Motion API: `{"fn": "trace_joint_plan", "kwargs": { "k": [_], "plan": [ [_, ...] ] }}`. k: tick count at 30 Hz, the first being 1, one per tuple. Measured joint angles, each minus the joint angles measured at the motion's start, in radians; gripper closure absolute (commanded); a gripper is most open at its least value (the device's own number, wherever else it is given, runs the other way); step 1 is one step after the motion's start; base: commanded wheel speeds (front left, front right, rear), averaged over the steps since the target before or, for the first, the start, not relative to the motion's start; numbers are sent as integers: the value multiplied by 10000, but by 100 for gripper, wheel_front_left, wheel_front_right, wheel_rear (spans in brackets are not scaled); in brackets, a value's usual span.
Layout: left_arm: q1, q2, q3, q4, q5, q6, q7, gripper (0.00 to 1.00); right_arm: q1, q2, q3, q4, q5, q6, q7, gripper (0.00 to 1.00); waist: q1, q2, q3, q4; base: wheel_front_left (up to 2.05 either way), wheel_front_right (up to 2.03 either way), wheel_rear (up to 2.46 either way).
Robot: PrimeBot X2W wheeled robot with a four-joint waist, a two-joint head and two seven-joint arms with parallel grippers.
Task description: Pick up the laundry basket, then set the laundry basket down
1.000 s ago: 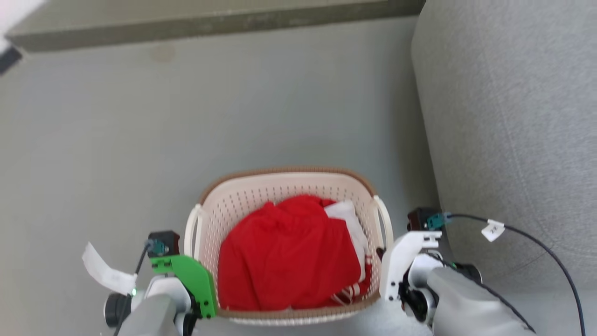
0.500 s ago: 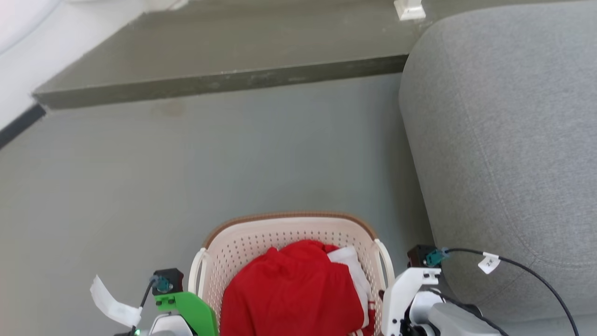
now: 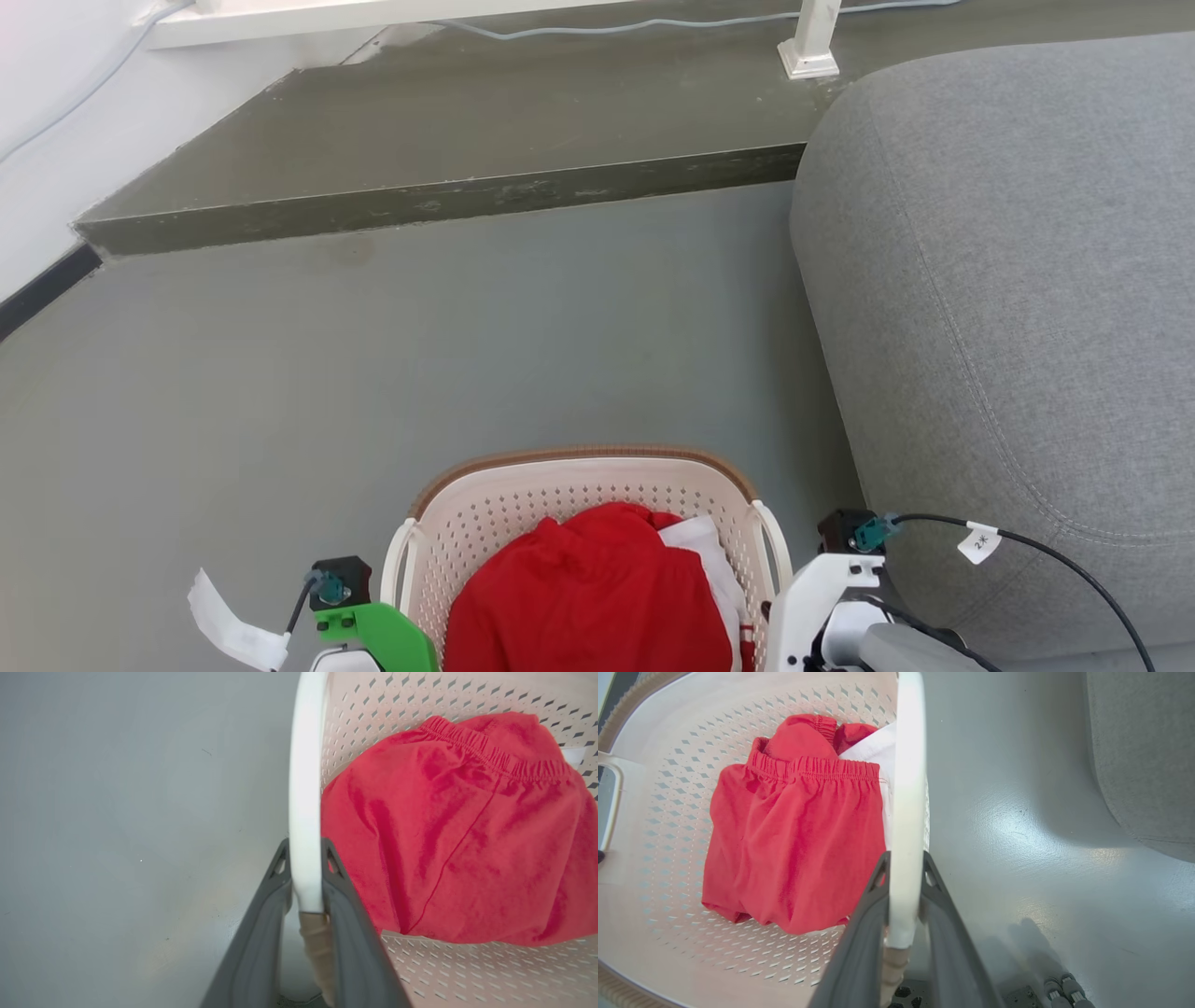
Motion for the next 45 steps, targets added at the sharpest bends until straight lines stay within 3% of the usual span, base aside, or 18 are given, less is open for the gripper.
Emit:
{"fn": "trace_joint_plan", "kwargs": {
  "k": [32, 45],
  "plan": [
    [98, 46, -430, -288, -508, 359, 86, 100, -7, -36, 391, 81, 476, -77, -59, 100, 0, 0, 128, -2, 0, 0, 0],
    [-3, 86, -468, -397, -552, 456, 40, 100, -408, -46, 514, 132, 523, -79, -148, 100, 1, 0, 712, -24, 0, 0, 0]
  ]
}}
